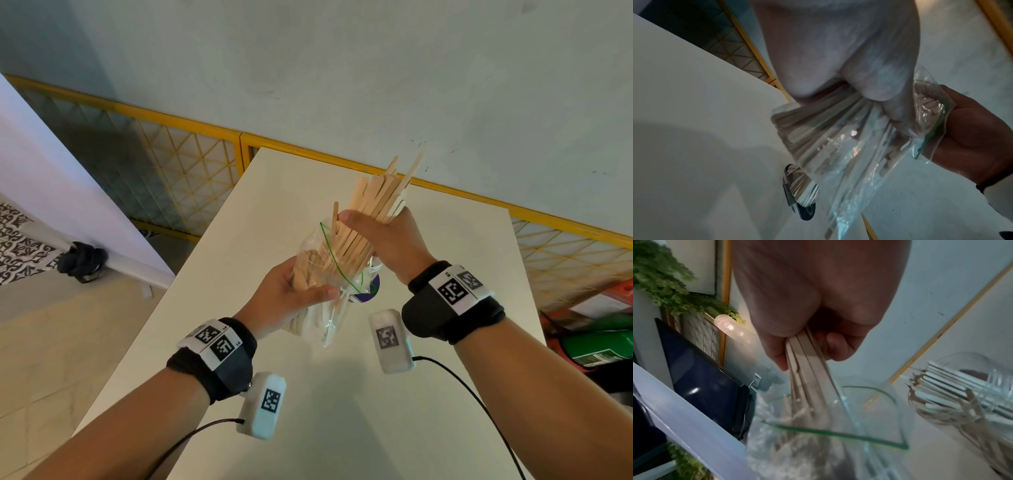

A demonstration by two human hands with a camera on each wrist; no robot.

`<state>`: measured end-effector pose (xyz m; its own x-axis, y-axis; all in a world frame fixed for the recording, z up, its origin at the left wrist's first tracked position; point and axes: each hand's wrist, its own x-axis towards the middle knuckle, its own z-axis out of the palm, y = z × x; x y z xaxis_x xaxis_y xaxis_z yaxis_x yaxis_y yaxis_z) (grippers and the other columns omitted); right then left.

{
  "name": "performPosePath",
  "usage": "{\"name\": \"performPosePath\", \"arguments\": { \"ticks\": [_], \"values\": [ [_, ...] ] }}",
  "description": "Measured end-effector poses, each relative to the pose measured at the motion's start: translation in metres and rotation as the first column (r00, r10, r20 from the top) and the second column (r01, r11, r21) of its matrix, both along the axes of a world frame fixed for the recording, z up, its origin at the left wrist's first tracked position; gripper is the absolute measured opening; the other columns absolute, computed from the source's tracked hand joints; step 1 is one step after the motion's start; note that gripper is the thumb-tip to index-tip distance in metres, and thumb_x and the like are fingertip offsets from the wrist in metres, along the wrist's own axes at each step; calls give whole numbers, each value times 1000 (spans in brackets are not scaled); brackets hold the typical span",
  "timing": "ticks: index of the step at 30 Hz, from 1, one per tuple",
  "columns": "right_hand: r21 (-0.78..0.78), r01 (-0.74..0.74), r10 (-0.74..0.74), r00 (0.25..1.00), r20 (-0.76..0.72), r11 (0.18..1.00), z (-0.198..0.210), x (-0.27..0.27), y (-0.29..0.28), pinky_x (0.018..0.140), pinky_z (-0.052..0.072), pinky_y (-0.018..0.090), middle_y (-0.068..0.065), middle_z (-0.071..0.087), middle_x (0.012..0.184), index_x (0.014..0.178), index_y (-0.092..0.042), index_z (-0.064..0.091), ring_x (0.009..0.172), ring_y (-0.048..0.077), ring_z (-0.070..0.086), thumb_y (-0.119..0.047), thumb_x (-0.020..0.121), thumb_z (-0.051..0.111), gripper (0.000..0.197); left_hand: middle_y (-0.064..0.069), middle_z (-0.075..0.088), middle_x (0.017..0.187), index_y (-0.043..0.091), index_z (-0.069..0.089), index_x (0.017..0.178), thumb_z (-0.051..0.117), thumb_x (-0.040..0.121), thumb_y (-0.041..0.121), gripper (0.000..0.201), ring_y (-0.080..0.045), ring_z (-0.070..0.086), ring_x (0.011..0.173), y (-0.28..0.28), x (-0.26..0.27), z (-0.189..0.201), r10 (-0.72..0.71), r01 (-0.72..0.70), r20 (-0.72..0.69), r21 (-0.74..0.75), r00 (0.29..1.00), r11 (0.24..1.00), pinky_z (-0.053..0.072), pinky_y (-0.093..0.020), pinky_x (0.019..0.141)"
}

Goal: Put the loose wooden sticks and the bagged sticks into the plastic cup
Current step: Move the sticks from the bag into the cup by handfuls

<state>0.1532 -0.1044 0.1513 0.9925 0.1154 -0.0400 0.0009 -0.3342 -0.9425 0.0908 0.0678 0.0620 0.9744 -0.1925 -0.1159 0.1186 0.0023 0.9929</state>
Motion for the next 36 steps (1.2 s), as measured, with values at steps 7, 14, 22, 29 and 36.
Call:
{"name": "performPosePath", "arguments": {
  "ticks": [7, 14, 22, 29, 36],
  "values": [
    [52, 17, -18, 1000, 13, 999, 3, 0, -4, 73, 56, 37, 10, 75, 90, 93, -9, 73, 85, 24, 73, -26, 83, 69, 20, -3, 76, 117, 14, 68, 120, 82, 77, 19, 46, -19, 71, 111, 3, -2, 2, 7, -7, 4, 20, 1000, 1000, 54, -41, 102],
    [109, 11, -15, 999, 37, 994, 8, -2, -3, 70, 58, 31, 4, 75, 86, 93, -9, 73, 82, 16, 73, -24, 83, 70, 19, -3, 76, 117, 11, 67, 119, 85, 69, 41, 62, -21, 69, 113, 4, 2, 4, 26, -28, 22, 94, 999, 995, 51, -51, 103],
    [102, 11, -16, 999, 45, 995, 9, 4, -6, 79, 58, 42, 8, 76, 89, 83, -17, 74, 85, 23, 73, -28, 81, 69, 12, -2, 76, 116, 11, 70, 118, 82, 81, 16, 39, -16, 71, 110, 4, 2, -5, 42, -42, 11, 59, 999, 997, 54, -39, 100],
    [34, -117, 116, 993, 30, 993, -1, 1, -6, 78, 57, 39, 3, 77, 96, 75, -33, 76, 90, 19, 72, -25, 88, 59, 23, -4, 77, 115, 12, 69, 119, 83, 79, 15, 43, -19, 72, 110, 1, 5, -6, -11, 12, -4, 80, 1000, 997, 54, -42, 101],
    [74, -195, 197, 980, -19, 978, -3, 3, 0, 78, 54, 33, -3, 72, 83, 76, -23, 64, 81, 13, 69, -18, 96, 49, 26, -8, 77, 114, 8, 67, 123, 78, 83, 5, 41, -10, 74, 100, 0, 4, -12, -28, 29, -35, 31, 999, 999, 56, -16, 77]
  ]
}}
